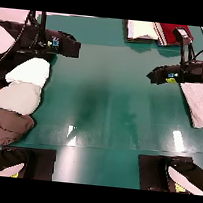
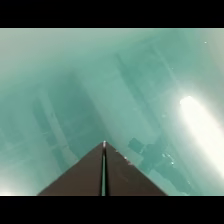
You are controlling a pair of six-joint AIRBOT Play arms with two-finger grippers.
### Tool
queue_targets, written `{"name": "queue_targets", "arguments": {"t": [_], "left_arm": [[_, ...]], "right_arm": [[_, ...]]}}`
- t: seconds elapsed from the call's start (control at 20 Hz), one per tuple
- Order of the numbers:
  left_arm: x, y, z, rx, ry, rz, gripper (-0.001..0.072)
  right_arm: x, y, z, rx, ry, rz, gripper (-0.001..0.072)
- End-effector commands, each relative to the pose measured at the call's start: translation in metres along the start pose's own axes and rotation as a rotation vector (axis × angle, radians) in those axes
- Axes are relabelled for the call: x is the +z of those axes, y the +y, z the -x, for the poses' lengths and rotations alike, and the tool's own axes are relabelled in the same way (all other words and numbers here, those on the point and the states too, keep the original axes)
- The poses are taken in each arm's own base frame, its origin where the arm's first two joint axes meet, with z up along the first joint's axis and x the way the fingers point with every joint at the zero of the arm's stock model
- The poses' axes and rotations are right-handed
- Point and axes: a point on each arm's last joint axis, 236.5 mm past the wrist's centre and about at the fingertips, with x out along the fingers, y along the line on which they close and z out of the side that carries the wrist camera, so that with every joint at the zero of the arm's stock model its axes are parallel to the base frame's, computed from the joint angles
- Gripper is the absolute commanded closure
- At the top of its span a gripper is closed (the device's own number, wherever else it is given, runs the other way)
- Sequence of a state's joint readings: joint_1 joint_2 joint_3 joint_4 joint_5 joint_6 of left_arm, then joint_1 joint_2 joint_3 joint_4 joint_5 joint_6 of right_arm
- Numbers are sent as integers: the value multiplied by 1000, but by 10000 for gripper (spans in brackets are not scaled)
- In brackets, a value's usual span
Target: Fold the shirts.
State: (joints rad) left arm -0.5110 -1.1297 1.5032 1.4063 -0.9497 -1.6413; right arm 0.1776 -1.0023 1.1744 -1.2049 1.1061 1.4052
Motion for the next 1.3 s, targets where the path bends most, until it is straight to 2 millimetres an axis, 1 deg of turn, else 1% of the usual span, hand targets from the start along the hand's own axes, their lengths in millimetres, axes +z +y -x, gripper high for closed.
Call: {"name": "queue_targets", "arguments": {"t": [0.0,0.55,0.6,0.65,0.7,0.75,0.8,0.85,0.9,1.0,1.05,1.1,1.2,1.25], "left_arm": [[0,0,0,0,0,0,683],[0,0,0,-1,0,2,683],[2,0,0,-1,-11,-3,683],[13,5,0,22,-56,-40,681],[22,14,1,59,-88,-86,582],[30,33,3,124,-117,-113,226],[37,56,5,196,-143,-99,92],[42,86,7,278,-158,-85,95],[42,120,7,357,-155,-57,94],[33,186,1,467,-130,29,94],[22,217,-4,513,-103,60,94],[8,248,-13,554,-66,91,94],[-24,300,-35,612,5,145,94],[-40,323,-47,633,36,167,94]], "right_arm": [[0,0,0,1,0,1,693],[-1,1,0,2,3,0,693],[-1,1,0,2,3,0,693],[-1,1,0,2,4,0,693],[-1,1,0,1,4,1,693],[-1,1,0,2,4,0,693],[-1,1,0,2,4,0,693],[-1,1,0,2,4,0,693],[-1,1,0,2,4,0,693],[-1,1,0,2,3,0,693],[-1,1,0,2,3,0,693],[-1,1,0,2,3,0,693],[-1,1,0,2,4,0,693],[-1,1,0,2,4,0,693]]}}
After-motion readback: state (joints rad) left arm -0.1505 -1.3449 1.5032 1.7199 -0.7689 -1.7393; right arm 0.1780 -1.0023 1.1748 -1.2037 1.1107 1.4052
